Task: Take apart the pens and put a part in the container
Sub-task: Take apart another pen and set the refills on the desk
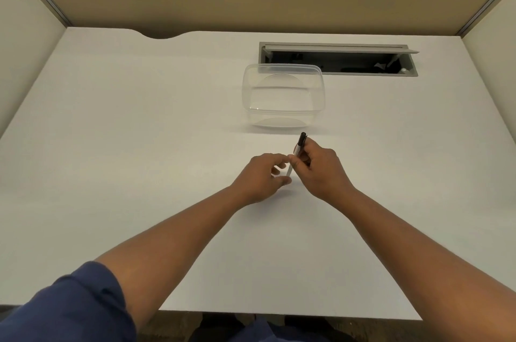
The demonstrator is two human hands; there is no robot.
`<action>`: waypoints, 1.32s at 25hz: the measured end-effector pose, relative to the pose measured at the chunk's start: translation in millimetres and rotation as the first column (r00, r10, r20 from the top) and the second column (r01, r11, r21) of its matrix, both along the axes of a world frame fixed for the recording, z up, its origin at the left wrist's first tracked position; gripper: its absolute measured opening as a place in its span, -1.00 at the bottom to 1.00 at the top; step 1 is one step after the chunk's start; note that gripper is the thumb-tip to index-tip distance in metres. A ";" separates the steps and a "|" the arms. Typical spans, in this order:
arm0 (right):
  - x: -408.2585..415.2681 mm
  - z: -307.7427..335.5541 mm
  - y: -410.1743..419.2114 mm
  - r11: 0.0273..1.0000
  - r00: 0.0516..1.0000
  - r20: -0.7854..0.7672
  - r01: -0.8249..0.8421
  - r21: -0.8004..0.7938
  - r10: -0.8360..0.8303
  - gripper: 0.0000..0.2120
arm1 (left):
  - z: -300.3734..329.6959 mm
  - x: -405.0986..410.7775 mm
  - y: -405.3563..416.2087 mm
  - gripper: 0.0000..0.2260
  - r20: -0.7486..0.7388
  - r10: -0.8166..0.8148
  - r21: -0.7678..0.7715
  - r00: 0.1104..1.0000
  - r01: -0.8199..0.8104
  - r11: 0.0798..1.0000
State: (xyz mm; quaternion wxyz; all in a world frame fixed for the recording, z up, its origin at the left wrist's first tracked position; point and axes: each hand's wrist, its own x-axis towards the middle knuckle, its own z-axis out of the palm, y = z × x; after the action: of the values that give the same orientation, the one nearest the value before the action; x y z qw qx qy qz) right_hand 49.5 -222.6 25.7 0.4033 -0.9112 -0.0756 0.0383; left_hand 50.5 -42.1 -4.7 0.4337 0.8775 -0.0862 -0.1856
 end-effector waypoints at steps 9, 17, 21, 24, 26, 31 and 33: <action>-11.4 -6.3 -0.9 0.998 0.998 -0.056 0.031 0.055 -0.027 -0.88 | 1.0 -9.6 -9.0 -0.92 -0.030 0.101 -0.106 0.994 -0.103 0.989; -28.6 -21.9 0.2 0.999 0.985 -0.170 0.033 -0.003 -0.033 -0.84 | 9.4 -14.2 -1.9 -0.87 -0.544 0.221 -0.486 0.810 -0.518 0.704; -31.3 -18.4 6.3 0.998 0.983 -0.178 0.051 0.022 -0.046 -0.91 | 10.4 -17.6 -1.5 -0.88 -0.650 0.183 -0.516 0.737 -0.606 0.606; -33.7 -15.7 8.7 0.998 0.982 -0.180 0.062 0.029 -0.056 -0.97 | 10.7 -22.2 -1.8 -0.89 -0.655 0.189 -0.498 0.732 -0.606 0.621; -36.1 -13.1 9.1 0.999 0.984 -0.172 0.049 0.011 -0.046 -0.96 | 13.0 -25.4 -0.1 -0.88 -0.652 0.189 -0.473 0.734 -0.589 0.655; -36.5 -7.3 3.2 0.997 0.986 -0.164 0.012 -0.081 -0.026 -0.86 | 29.3 -27.7 10.2 -0.66 -0.341 0.187 -0.002 0.921 -0.200 0.980; -35.7 -4.6 1.3 0.990 0.986 -0.169 -0.024 -0.143 -0.001 -0.85 | 34.2 -31.1 11.8 -0.74 0.034 0.079 0.190 0.996 -0.084 0.978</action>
State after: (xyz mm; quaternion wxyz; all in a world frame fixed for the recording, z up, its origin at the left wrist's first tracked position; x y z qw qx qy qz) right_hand 13.8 -221.4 21.1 0.3412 -0.9309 -0.0434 0.1231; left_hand 19.4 -30.4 29.5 0.3533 0.9203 -0.0375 -0.1636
